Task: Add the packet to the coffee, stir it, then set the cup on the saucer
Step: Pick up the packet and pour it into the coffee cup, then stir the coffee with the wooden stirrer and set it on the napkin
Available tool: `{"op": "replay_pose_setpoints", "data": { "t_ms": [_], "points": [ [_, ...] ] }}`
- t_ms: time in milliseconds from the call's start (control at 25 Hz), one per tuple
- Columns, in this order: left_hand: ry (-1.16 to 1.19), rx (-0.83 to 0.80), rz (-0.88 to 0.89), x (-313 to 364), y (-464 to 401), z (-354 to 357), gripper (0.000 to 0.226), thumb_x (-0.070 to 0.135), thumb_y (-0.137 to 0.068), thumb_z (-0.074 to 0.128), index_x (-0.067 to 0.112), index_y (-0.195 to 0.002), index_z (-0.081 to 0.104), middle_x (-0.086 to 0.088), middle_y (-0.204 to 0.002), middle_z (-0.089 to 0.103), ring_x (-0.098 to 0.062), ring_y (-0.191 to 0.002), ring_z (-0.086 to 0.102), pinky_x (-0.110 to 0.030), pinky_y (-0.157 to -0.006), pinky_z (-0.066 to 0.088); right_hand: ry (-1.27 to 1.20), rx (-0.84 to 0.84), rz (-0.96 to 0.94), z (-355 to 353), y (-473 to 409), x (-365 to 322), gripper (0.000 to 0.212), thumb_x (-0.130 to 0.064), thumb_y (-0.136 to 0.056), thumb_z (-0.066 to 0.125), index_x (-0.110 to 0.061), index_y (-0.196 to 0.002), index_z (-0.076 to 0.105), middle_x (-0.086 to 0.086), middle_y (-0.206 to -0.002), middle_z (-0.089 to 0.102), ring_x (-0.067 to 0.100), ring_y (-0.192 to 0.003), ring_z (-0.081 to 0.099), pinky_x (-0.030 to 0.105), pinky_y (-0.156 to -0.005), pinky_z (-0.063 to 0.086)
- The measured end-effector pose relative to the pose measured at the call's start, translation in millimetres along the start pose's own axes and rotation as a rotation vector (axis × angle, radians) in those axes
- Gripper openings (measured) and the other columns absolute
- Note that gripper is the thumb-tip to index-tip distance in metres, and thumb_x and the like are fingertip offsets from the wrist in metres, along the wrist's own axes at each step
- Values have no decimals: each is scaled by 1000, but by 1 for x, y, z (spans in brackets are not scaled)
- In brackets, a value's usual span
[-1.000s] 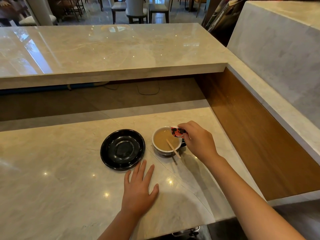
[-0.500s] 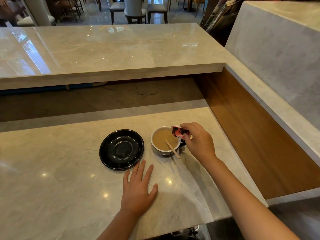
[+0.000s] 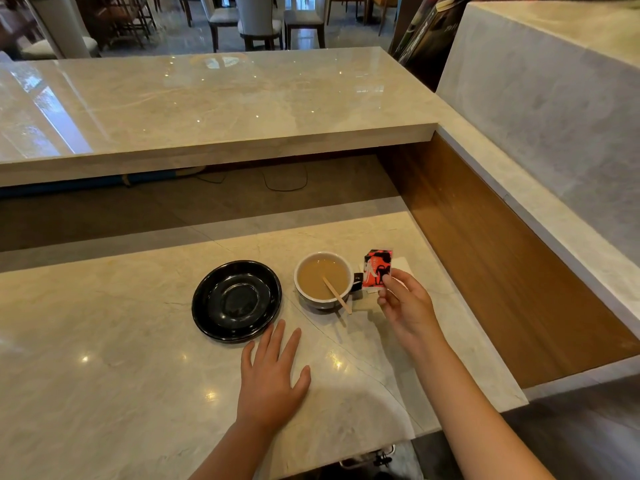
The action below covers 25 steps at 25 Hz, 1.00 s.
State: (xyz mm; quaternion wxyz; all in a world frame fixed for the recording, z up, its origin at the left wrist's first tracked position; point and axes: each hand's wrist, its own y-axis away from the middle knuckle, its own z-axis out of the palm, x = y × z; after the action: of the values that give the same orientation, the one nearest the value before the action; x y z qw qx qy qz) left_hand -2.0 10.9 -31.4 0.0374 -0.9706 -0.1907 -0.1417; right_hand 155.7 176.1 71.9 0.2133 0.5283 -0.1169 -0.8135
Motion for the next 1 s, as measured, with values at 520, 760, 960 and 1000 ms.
{"op": "replay_pose_setpoints", "data": {
  "t_ms": [520,760,960,1000],
  "points": [
    [8,-14,-3,3,2,-7,68,58,-82,22,34,-145,19,3,-155,6,-13,-138,-4,-41,-110,-5,736,279,-107,-106,-12,-31,17,-5,-89,54,-10,-105,60,12,-92,66,19,-72,62,24,-55,51],
    [20,-35,-18,5,2,-10,70,61,-80,18,34,-145,18,3,-155,6,-14,-139,-3,-43,-111,-2,1110,424,-222,-120,-26,-11,16,-11,-90,56,-16,-105,57,14,-104,67,29,-86,62,33,-60,47],
    [36,-45,-27,6,1,-11,71,62,-79,16,35,-145,16,3,-155,4,-14,-139,-3,-44,-111,-3,1358,574,-378,-116,-23,-2,20,-18,-89,58,-12,-108,58,14,-106,67,29,-82,61,33,-63,46],
    [36,-48,-26,6,1,-11,71,62,-79,16,35,-145,16,3,-155,4,-14,-139,-4,-45,-112,-2,1398,590,-421,-115,-20,-1,21,-19,-88,59,-11,-108,58,14,-107,65,28,-80,60,32,-61,43]
  ]
}}
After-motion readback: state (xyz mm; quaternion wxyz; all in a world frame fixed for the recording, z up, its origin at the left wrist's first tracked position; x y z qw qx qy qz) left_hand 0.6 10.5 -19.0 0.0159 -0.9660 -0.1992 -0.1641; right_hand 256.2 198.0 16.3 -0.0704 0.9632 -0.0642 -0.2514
